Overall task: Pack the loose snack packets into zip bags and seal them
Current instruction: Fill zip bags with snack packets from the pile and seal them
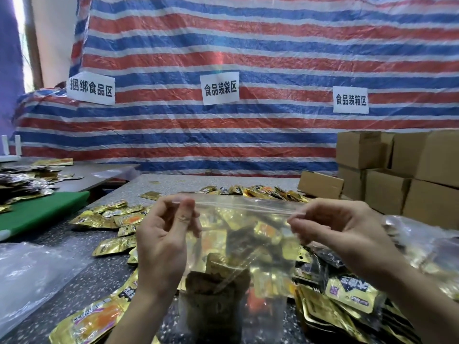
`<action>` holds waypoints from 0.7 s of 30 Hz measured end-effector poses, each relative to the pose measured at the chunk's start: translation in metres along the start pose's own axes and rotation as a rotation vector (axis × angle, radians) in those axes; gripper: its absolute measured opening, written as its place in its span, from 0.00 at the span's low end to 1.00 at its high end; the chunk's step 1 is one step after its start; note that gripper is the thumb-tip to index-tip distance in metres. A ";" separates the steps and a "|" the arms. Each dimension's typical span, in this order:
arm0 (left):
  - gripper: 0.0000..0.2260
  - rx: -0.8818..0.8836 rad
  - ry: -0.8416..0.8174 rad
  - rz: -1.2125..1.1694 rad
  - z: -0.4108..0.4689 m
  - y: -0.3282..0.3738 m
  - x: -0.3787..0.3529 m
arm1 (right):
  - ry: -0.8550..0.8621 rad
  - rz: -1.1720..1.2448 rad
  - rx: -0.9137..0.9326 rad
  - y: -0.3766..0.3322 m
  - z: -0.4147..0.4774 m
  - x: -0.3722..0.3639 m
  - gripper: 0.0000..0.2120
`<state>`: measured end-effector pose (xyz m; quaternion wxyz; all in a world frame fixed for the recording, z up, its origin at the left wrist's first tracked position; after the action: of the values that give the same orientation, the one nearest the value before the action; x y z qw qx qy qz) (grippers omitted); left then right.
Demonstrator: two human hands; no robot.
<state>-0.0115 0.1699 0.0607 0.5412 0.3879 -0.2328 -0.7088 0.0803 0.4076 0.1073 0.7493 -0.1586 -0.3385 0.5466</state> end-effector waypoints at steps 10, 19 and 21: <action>0.06 -0.047 0.029 0.212 -0.004 0.015 -0.006 | 0.308 0.128 0.091 0.014 -0.004 -0.013 0.06; 0.13 -0.284 -0.487 0.957 -0.007 0.083 -0.081 | 0.348 0.026 0.271 0.007 0.004 -0.029 0.05; 0.10 -0.266 -0.538 0.998 -0.002 0.086 -0.088 | 0.354 -0.009 0.302 0.006 0.003 -0.030 0.05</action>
<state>0.0508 0.2268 0.1498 0.7756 -0.0335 -0.4257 -0.4648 0.0689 0.3816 0.0961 0.8146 -0.1366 -0.1166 0.5515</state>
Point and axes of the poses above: each hand's wrist, its own z-axis towards the middle knuckle, its own x-axis out of the back of the hand, y = z × x, the point moved 4 cm from there along z, towards the middle knuckle, and after that the axes turned 11 degrees about x, right-handed, at the moved point
